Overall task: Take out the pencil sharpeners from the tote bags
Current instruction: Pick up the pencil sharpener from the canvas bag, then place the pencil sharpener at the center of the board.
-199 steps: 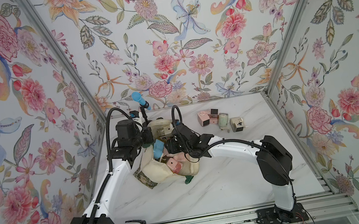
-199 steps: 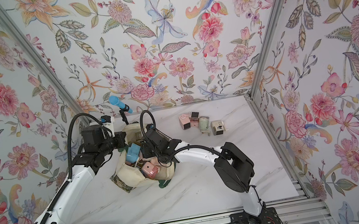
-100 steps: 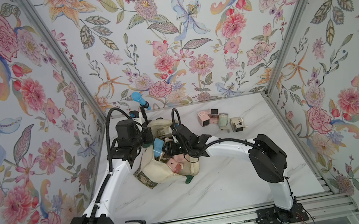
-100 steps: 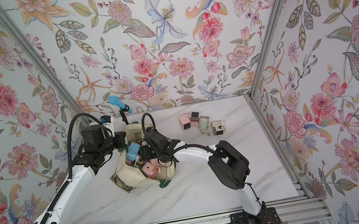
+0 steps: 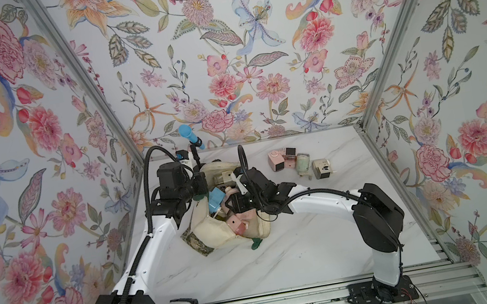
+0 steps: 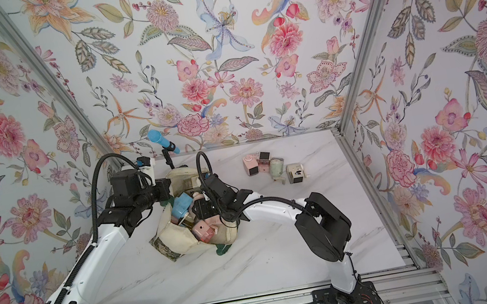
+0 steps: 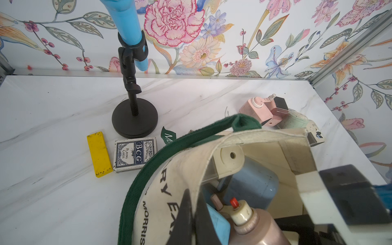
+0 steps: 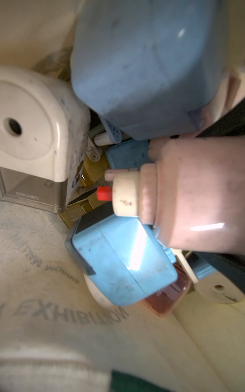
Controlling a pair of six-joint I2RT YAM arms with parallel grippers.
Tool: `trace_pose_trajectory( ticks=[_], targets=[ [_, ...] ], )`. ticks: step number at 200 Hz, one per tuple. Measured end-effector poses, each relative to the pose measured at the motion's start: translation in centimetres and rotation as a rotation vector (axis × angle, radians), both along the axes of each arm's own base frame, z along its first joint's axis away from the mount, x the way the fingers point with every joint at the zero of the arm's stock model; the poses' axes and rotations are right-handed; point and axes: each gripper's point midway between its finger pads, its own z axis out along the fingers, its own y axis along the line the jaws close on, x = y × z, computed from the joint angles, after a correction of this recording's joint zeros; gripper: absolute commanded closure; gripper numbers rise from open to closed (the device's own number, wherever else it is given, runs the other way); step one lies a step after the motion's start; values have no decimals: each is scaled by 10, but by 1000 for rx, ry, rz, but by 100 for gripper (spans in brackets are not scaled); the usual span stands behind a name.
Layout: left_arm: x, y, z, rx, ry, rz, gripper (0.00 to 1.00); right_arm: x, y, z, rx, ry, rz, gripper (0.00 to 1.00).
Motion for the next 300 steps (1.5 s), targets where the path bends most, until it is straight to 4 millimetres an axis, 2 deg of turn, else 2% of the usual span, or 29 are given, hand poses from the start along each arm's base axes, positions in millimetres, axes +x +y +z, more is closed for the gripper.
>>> trace_pose_trajectory(
  ticks=[53, 72, 92, 118, 151, 178, 197, 222, 237, 257, 300],
  targets=[
    [0, 0, 0, 0, 0, 0, 100, -18, -39, 66, 5, -185, 62, 52],
    [0, 0, 0, 0, 0, 0, 100, -26, -56, 84, 11, -233, 77, 52],
    [0, 0, 0, 0, 0, 0, 100, -25, -79, 99, 25, -268, 60, 52],
    [0, 0, 0, 0, 0, 0, 100, -6, -126, 113, 33, -292, -36, 52],
    [0, 0, 0, 0, 0, 0, 100, 45, -211, 121, 23, -301, -262, 54],
    [0, 0, 0, 0, 0, 0, 100, 95, -292, 100, -33, -233, -503, 54],
    [0, 0, 0, 0, 0, 1, 100, 122, -344, 69, -82, -141, -657, 55],
    [0, 0, 0, 0, 0, 1, 100, 146, -395, 28, -142, -24, -800, 56],
    [0, 0, 0, 0, 0, 1, 100, 159, -418, 10, -180, 29, -860, 56],
    [0, 0, 0, 1, 0, 1, 100, 182, -441, -2, -229, 56, -919, 56],
    [0, 1, 0, 2, 0, 3, 100, 232, -468, -28, -362, 64, -950, 55]
  ],
)
